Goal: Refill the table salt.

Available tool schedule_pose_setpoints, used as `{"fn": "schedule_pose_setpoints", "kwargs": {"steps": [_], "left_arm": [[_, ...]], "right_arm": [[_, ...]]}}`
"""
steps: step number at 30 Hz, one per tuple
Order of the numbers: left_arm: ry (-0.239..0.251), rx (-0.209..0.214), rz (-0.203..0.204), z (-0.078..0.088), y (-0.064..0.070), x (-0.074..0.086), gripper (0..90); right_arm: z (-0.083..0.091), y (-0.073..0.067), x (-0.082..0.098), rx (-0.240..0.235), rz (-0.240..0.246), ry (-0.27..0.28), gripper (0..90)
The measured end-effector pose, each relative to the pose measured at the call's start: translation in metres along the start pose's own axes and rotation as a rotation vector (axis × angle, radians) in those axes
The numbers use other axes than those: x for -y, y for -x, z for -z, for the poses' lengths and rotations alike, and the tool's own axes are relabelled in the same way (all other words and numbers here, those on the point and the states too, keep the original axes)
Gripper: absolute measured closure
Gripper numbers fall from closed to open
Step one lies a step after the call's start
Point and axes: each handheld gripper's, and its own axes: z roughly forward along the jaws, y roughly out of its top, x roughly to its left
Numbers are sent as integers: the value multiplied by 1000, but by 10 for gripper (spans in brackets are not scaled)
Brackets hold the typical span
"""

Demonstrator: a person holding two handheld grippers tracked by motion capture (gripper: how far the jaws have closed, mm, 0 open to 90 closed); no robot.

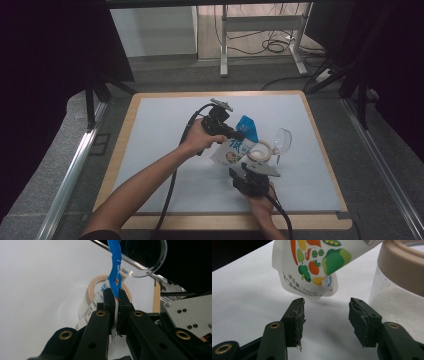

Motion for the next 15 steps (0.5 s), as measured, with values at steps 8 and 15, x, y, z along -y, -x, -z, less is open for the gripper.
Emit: {"fn": "schedule_pose_setpoints", "kwargs": {"steps": [8,15], "left_arm": [[45,-31,-17,14,-2,8,896],[93,-67,-29,26,-1,16,896]], "right_arm": [[3,2,1,-3,8,-1,462],[6,4,2,-7,10,4,458]]}}
